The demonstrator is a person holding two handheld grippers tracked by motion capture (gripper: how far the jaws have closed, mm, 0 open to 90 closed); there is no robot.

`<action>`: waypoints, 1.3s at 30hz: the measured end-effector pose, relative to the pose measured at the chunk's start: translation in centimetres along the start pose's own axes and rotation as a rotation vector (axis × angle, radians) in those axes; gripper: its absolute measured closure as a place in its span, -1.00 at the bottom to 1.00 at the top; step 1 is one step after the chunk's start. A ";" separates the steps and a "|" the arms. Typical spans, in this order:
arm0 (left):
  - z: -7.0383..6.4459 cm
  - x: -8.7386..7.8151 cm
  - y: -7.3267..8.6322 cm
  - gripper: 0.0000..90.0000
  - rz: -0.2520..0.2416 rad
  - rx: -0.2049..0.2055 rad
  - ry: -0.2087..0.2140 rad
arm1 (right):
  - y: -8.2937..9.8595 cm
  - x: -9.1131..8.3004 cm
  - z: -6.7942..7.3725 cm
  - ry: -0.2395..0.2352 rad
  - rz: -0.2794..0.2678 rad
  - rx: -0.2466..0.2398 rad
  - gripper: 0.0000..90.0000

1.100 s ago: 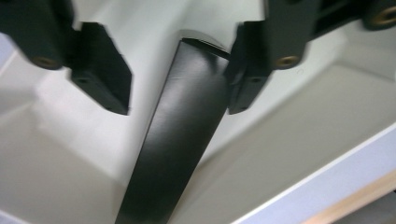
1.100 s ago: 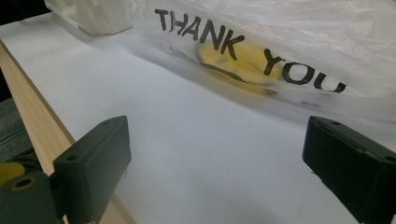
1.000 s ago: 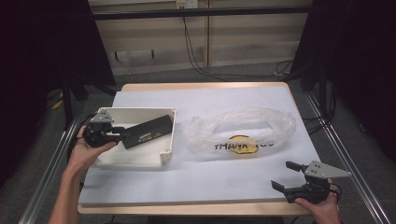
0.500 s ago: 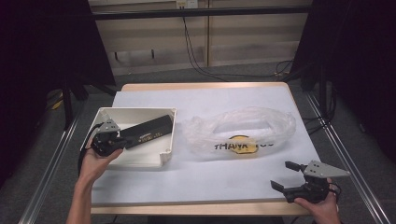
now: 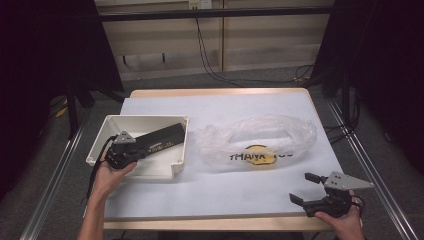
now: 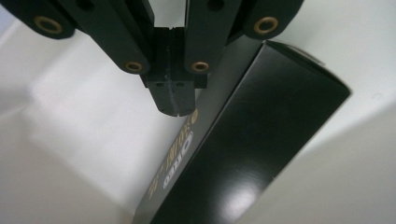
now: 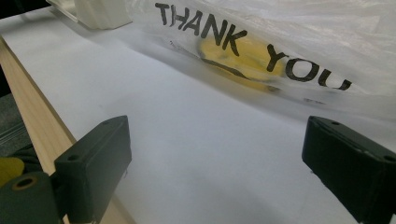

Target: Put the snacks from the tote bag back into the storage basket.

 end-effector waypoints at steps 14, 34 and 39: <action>1.1 0.8 0.1 1.00 0.004 -0.027 -0.025 | 0.0 0.0 0.0 -0.002 0.000 -0.001 -0.83; 1.9 2.0 -0.5 1.00 0.002 -0.080 -0.030 | 0.0 0.2 -0.1 -0.002 0.003 -0.001 -0.82; 2.4 2.5 -0.9 1.00 -0.001 -0.100 -0.033 | 0.0 0.1 -0.1 -0.001 0.003 0.002 -0.82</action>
Point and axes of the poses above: each handheld gripper's, and its own axes: x roughly forward along the jaws, y roughly out of its underside, z roughly to its left, the point moved 8 cm from there along x, roughly forward along the jaws, and after that the axes turned 3 degrees about x, right-handed, at the moved point
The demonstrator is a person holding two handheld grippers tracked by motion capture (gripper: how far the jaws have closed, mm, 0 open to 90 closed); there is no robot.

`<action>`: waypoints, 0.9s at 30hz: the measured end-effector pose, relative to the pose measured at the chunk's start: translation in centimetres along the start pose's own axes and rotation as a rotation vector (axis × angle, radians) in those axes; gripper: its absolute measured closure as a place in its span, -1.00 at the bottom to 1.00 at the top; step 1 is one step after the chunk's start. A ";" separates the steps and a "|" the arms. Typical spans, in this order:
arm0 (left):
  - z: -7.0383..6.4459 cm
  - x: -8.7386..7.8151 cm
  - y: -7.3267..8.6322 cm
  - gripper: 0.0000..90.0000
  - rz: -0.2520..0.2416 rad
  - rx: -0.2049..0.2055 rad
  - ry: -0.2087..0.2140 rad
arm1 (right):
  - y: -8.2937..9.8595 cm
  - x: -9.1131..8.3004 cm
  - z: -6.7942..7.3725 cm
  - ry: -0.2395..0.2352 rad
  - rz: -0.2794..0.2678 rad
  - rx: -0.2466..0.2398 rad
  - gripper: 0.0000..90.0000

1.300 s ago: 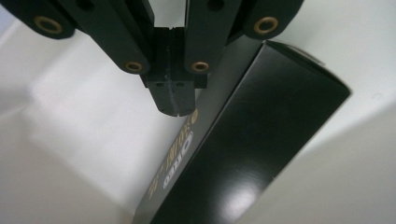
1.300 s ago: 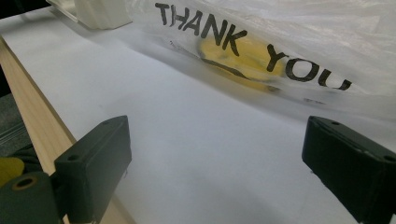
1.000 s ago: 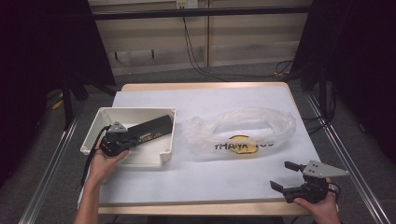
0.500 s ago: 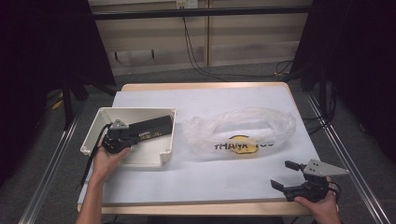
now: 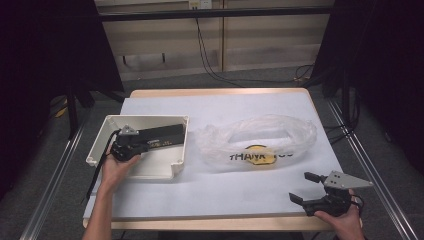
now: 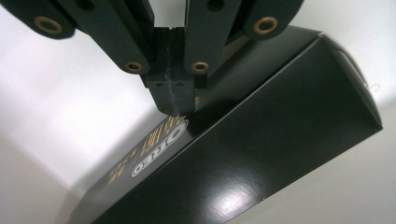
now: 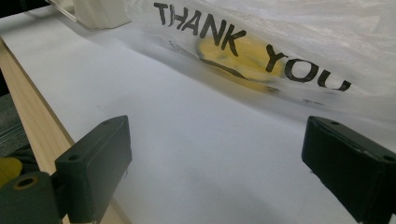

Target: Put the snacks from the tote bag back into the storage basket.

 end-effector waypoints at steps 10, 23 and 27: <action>-0.1 1.0 -0.9 1.00 -0.006 0.002 0.019 | 0.0 0.0 0.2 -0.003 0.003 -0.009 -0.82; 0.3 1.7 -1.4 1.00 -0.018 -0.018 0.004 | 0.1 0.0 0.2 -0.003 0.004 -0.009 -0.82; 0.2 1.8 -1.5 1.00 -0.021 -0.014 0.007 | 0.1 0.0 0.2 -0.002 0.004 -0.012 -0.82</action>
Point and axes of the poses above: each handheld gripper's, and its own axes: x roughly forward along the jaws, y roughly out of its underside, z roughly to its left, the point moved 8 cm from there along x, roughly forward along the jaws, and after that the axes turned 3 degrees about x, right-handed, at the moved point
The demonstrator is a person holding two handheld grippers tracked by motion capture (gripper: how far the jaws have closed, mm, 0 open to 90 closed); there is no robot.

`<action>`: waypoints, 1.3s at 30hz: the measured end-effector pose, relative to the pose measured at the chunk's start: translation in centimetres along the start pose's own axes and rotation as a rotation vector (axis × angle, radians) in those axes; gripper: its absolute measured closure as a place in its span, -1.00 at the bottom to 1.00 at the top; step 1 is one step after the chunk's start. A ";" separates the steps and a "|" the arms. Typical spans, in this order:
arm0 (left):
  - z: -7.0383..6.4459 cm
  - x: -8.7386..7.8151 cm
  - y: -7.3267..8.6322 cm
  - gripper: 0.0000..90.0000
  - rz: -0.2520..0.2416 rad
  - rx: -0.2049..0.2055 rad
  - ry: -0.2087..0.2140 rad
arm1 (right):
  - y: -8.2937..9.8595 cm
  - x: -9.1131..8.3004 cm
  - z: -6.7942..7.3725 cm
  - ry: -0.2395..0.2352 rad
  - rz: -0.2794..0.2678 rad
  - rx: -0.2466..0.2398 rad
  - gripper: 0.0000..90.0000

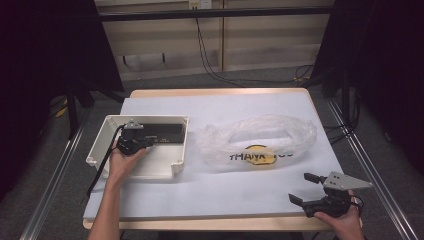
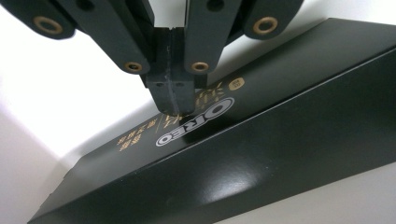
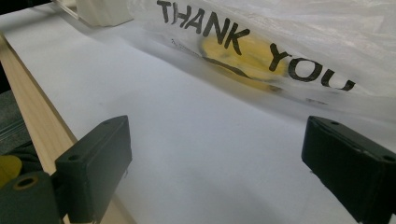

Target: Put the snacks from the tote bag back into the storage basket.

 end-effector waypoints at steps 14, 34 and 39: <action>-0.9 -3.4 -0.4 0.71 -0.090 0.038 0.022 | -0.1 0.0 0.0 -0.001 0.001 -0.003 -0.83; -0.9 -10.8 -1.0 -0.91 -0.239 0.146 0.084 | -0.1 0.0 0.0 -0.002 -0.003 0.007 -0.83; -0.2 -13.1 -0.6 -0.92 -0.285 0.172 0.088 | -0.1 0.0 0.0 -0.002 -0.005 0.005 -0.83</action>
Point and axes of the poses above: each handheld gripper's, and its own axes: x roughly forward along the jaws, y roughly out of its underside, z roughly to its left, the point moved 8 cm from there along x, roughly forward along the jaws, and after that the axes turned 3 degrees about x, right-handed, at the moved point
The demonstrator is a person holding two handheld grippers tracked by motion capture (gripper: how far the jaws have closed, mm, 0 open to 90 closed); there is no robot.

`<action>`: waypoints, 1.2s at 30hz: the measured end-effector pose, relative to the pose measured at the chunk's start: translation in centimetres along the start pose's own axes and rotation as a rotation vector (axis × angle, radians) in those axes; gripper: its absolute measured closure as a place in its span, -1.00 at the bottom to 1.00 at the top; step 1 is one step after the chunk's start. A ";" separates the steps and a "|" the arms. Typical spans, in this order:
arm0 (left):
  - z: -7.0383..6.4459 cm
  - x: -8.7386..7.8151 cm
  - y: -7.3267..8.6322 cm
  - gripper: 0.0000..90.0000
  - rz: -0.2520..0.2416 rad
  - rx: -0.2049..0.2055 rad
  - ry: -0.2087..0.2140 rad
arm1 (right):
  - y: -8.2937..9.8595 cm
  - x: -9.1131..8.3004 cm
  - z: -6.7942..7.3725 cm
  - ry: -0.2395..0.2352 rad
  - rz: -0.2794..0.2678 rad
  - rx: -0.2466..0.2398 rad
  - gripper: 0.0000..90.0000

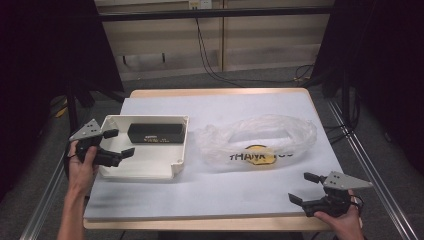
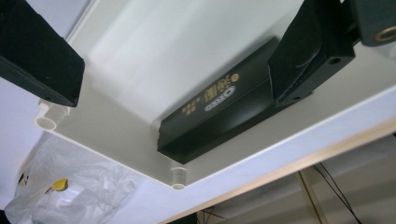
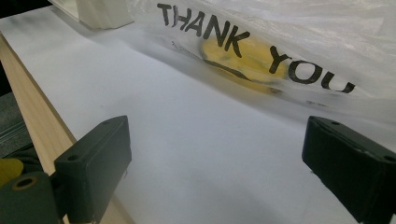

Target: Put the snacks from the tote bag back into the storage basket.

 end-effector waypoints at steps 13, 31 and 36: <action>1.3 -3.5 1.9 -0.94 0.025 0.028 -0.065 | 0.0 0.1 0.0 0.001 0.003 -0.001 -0.83; -4.8 -4.1 3.7 -0.94 -0.093 -0.090 -0.207 | 0.0 -0.1 0.1 0.004 0.001 0.000 -0.83; -7.3 -3.4 4.0 -0.95 -0.094 -0.092 -0.179 | 0.1 -0.1 0.0 0.009 0.000 0.002 -0.83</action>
Point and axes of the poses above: each handheld gripper's, and its own axes: x roughly forward along the jaws, y roughly out of its underside, z roughly to its left, the point moved 8 cm from there along x, roughly forward along the jaws, and after that the axes turned 3 degrees about x, right-handed, at the moved point
